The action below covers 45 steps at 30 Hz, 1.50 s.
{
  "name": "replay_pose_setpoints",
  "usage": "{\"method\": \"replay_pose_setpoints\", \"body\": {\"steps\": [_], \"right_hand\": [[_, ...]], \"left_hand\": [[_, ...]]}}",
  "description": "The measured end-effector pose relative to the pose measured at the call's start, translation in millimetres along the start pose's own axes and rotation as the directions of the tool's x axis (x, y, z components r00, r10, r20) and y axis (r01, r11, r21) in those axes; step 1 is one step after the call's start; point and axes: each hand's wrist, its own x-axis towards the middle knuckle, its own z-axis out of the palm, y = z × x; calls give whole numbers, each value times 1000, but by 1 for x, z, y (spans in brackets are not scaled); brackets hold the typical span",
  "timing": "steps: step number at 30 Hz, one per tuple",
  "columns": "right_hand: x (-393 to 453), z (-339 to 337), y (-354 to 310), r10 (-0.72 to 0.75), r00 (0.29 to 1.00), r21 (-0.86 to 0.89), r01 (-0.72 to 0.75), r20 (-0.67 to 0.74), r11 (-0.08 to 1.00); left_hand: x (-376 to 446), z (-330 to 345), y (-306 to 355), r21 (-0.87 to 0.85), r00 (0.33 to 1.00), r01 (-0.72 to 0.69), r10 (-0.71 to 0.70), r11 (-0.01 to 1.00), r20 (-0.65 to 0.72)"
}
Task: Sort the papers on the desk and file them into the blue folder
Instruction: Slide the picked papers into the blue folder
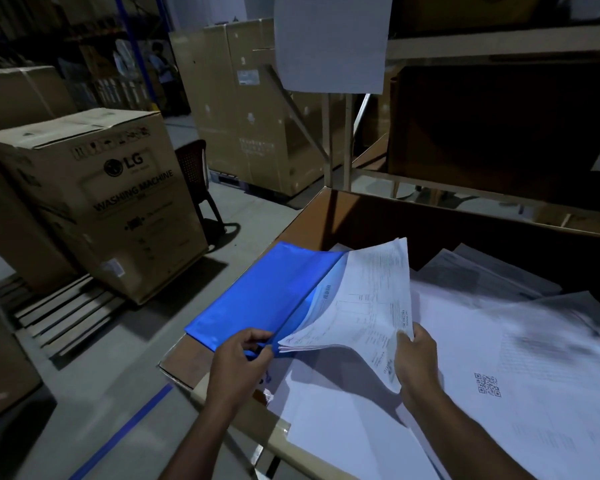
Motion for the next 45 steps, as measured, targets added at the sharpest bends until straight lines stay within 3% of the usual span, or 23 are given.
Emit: {"method": "replay_pose_setpoints", "body": {"steps": [7,12,27,36,40,45], "right_hand": [[-15,11,-4,-103,994,-92,106,39,990],[-8,3,-3,-142,990,-147,137,-21,980],[-14,6,1,-272,962,-265,257,-18,929],[-11,-1,3,-274,962,-307,261,3,915],[-14,-1,0,-296,955,-315,284,11,905],[-12,3,-6,-280,960,-268,273,13,924]], "left_hand": [[-6,3,13,-11,994,-58,56,998,-96],[-4,-3,18,-38,991,-47,42,998,-131],[-5,1,17,-3,998,-51,51,999,-49],[6,2,11,-94,992,-27,16,995,-123],[8,5,7,36,988,-129,131,991,-83],[3,11,13,130,984,-174,175,976,2]]}}
